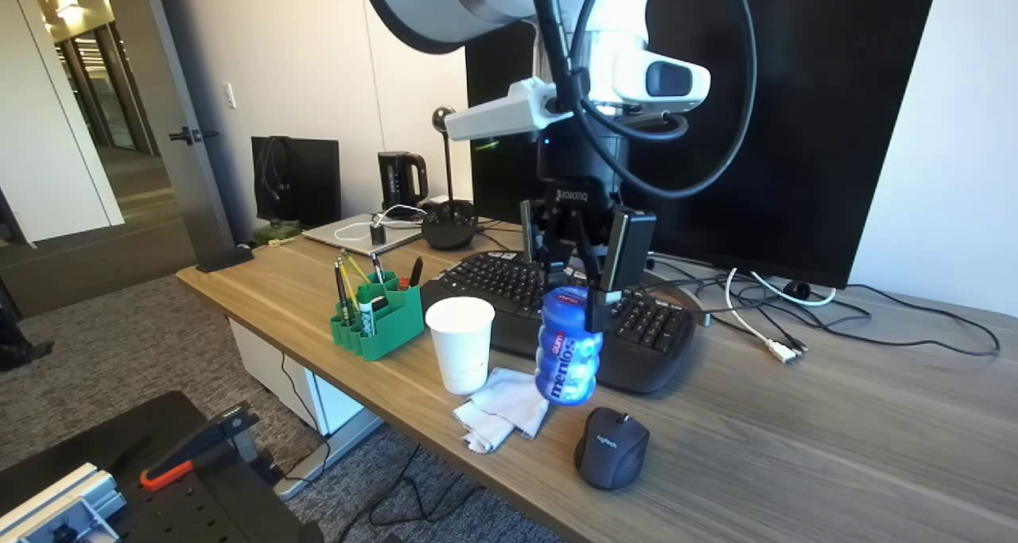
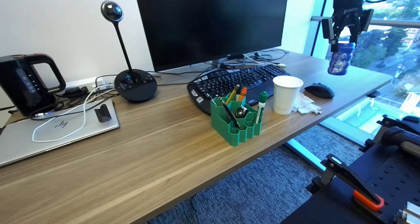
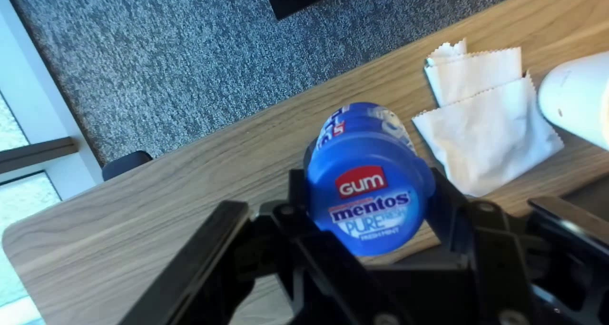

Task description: Move the blue bottle to the left

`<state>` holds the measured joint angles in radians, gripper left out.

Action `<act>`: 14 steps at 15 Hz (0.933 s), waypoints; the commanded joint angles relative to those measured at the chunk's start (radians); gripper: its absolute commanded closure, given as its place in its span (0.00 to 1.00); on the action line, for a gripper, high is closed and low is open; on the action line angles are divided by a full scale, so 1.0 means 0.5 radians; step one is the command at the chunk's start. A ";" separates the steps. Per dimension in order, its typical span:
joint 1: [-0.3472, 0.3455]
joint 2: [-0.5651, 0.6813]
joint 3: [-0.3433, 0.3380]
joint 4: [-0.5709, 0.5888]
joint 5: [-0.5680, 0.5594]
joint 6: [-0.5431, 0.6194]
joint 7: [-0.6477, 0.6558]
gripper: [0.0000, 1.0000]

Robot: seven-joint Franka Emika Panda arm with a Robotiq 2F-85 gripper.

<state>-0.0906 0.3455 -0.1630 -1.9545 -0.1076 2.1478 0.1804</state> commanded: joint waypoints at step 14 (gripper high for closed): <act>0.110 -0.062 0.139 -0.356 -0.014 0.616 -0.075 0.64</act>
<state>-0.0422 0.3344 -0.0967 -2.0946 -0.1080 2.3976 0.1570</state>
